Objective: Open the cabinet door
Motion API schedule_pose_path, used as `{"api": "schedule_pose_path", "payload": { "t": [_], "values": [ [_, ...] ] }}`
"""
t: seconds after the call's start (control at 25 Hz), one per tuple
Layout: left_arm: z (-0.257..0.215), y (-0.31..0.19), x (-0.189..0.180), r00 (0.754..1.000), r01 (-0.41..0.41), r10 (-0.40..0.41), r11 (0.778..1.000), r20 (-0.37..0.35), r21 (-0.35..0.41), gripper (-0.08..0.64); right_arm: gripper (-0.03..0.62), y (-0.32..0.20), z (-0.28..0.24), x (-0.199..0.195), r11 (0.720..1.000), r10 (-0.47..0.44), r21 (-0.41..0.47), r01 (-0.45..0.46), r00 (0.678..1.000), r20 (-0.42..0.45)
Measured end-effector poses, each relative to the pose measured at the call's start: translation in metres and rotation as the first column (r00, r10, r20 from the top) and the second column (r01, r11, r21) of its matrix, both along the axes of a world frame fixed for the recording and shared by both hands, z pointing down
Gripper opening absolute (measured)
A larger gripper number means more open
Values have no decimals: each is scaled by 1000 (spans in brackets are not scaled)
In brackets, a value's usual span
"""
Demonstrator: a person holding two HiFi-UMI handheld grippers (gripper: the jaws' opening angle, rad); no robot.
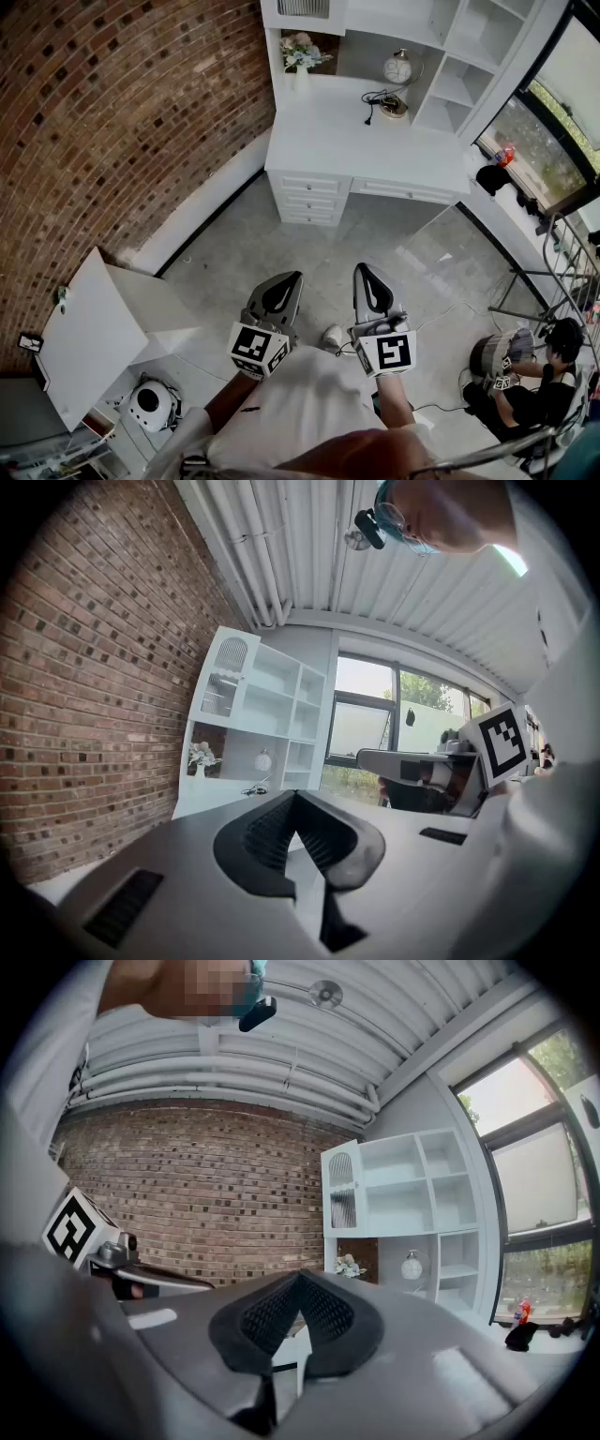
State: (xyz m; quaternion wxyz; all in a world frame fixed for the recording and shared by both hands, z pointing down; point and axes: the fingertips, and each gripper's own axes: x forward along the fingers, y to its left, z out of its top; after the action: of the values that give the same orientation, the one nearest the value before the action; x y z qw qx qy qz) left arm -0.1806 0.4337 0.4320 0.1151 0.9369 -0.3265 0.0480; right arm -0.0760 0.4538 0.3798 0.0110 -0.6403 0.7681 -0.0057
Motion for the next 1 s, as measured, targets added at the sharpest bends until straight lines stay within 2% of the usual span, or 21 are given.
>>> {"api": "schedule_pose_path", "payload": {
  "t": [0.2,0.36,0.48,0.8,1.0],
  "values": [
    [1,3,17,1000,10,-10,1000,2,-5,9,11,0,11,21,998,8,-66,-6,1000,25],
    [-1,10,31,1000,24,-24,1000,5,2,9,11,5,7,37,1000,-1,-10,1,998,63],
    [-2,15,44,999,36,-36,999,15,2,9,12,11,5,48,999,-39,27,36,995,89],
    [3,36,85,998,54,-55,998,40,29,9,12,24,14,82,995,-98,37,95,991,88],
    [9,46,95,995,95,-96,995,37,28,9,12,33,23,92,990,-137,46,133,986,91]
  ]
}}
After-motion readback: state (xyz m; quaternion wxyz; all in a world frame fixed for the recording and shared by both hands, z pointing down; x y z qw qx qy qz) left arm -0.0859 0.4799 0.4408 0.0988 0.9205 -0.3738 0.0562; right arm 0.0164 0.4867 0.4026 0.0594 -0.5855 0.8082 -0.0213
